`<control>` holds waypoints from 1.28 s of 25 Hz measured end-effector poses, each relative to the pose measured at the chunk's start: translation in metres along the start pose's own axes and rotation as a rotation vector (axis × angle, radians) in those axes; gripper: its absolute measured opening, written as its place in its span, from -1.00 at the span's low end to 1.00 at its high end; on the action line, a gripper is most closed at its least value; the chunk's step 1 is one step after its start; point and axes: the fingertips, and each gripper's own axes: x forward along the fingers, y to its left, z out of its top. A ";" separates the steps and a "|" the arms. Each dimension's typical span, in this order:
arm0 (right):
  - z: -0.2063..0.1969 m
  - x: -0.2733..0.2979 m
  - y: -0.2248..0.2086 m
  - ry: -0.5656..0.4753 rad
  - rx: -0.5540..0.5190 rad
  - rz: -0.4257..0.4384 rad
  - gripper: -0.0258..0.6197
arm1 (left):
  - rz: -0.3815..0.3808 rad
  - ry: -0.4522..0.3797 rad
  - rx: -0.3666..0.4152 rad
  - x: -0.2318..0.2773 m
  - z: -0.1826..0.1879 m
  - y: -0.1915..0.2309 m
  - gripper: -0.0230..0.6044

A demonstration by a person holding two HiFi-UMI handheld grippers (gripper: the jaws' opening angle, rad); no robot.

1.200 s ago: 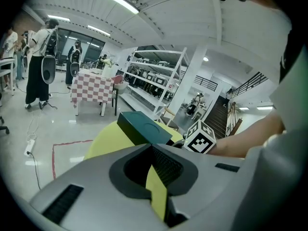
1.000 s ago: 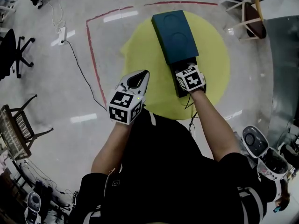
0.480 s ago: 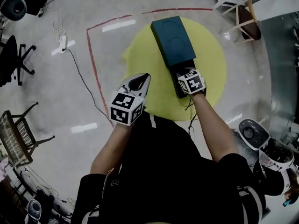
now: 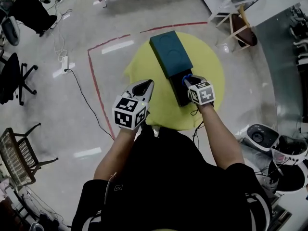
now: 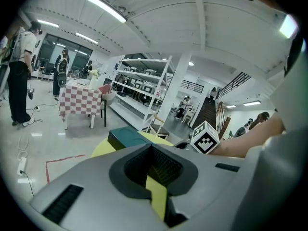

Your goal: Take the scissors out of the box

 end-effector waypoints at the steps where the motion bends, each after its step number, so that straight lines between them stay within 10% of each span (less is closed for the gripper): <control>1: 0.004 -0.005 -0.003 -0.018 0.010 -0.012 -0.66 | -0.006 -0.009 0.012 0.000 0.007 -0.002 -0.91; 32: 0.118 -0.260 -0.057 -0.691 0.075 0.051 -0.66 | -0.022 -0.100 0.250 0.030 0.125 -0.107 -0.91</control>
